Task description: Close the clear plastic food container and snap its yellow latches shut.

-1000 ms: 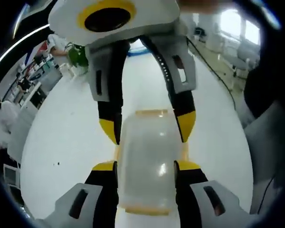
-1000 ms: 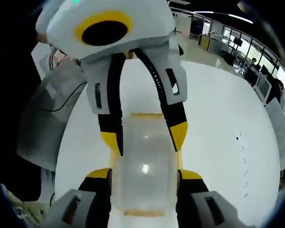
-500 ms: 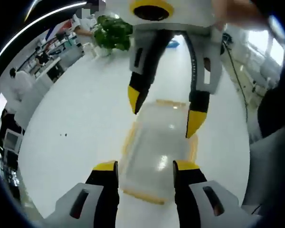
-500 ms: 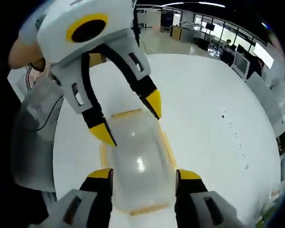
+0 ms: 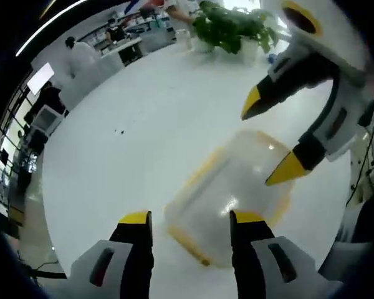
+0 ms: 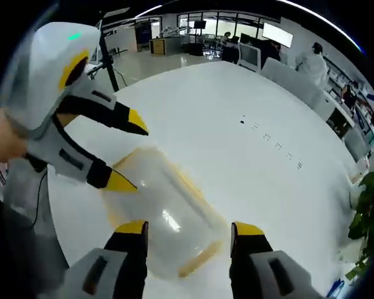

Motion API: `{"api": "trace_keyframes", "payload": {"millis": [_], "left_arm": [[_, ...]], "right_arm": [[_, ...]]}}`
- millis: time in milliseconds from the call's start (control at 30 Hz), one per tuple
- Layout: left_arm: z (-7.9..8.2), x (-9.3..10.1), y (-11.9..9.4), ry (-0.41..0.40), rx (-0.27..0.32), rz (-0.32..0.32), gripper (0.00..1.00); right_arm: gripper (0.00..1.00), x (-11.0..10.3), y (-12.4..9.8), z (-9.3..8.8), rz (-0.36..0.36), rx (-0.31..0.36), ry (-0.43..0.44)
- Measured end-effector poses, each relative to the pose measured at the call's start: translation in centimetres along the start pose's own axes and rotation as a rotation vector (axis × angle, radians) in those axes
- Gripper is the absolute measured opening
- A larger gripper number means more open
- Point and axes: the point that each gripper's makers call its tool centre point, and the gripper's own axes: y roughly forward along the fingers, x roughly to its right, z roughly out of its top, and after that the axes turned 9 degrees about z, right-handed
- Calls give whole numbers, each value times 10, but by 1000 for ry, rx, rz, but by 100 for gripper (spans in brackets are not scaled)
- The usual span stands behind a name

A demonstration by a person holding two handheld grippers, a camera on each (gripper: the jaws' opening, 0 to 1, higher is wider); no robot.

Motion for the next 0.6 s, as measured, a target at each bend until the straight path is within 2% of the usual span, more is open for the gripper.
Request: {"api": "trace_keyframes", "payload": {"millis": [100,200,433,533,567,600], "left_arm": [[-2,-3,-1,-59,-12,33,46],[-2,-3,-3,-96,-13,40,45],[2,-2,-5,-126,26,42,44],[7,-2,-5,-238,76,14,46],[6,-2,-5,-252,80,5,46],[6,-1,-5,-271,81,-8,47]], "right_arm": [[52,4,-3,-3,-52,9,55],[52,8,-5,-6,-91,32,120],[52,4,-4,-5,-85,55,153],[52,4,-6,-3,-78,101,182],[52,4,-6,-1,-66,139,199],[52,5,-7,-3,-59,151,206]]}}
